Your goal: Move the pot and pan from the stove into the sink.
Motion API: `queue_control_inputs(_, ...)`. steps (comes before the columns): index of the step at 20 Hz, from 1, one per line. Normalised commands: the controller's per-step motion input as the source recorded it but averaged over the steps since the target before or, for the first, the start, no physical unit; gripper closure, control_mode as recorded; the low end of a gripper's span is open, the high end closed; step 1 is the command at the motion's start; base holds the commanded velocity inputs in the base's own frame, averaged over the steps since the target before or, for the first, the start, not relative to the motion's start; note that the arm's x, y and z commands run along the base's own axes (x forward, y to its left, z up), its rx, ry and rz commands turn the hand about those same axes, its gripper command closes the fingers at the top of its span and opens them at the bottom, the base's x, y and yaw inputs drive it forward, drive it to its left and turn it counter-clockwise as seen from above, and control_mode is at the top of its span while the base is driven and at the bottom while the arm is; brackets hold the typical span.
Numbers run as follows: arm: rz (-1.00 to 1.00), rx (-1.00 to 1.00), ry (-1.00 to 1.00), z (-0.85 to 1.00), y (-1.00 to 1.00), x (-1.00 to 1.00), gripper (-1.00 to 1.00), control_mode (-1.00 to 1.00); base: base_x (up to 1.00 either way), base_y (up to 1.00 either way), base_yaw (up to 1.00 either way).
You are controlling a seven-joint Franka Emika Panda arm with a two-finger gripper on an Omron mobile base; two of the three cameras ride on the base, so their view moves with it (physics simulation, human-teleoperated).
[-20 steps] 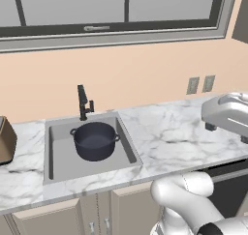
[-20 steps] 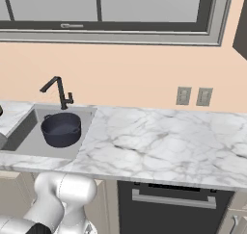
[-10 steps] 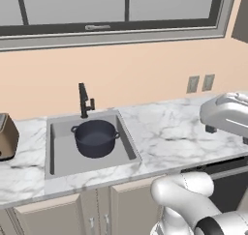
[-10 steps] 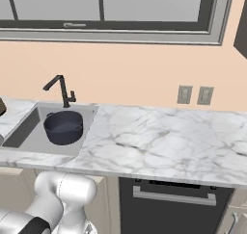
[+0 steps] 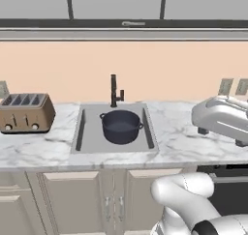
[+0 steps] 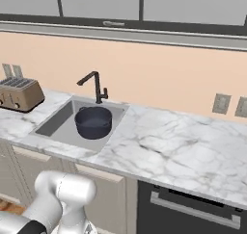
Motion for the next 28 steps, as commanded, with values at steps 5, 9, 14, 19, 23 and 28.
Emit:
queue_control_inputs(5,0.00,0.00,0.00,0.00,0.00,0.00,-1.00,1.00,-0.10,0.00,0.49)
queue_control_inputs(9,0.00,0.00,0.00,0.00,0.00,0.00,-1.00,1.00,-0.05,0.00,0.50)
queue_control_inputs(14,0.00,0.00,0.00,0.00,0.00,0.00,-1.00,1.00,-0.01,0.00,0.50)
queue_control_inputs(19,0.00,0.00,0.00,0.00,0.00,0.00,-1.00,1.00,0.00,0.00,0.50)
queue_control_inputs(23,0.00,0.00,0.00,0.00,0.00,0.00,-1.00,1.00,0.00,0.00,0.50)
queue_control_inputs(28,0.00,0.00,0.00,0.00,0.00,0.00,-1.00,1.00,0.00,0.00,0.50)
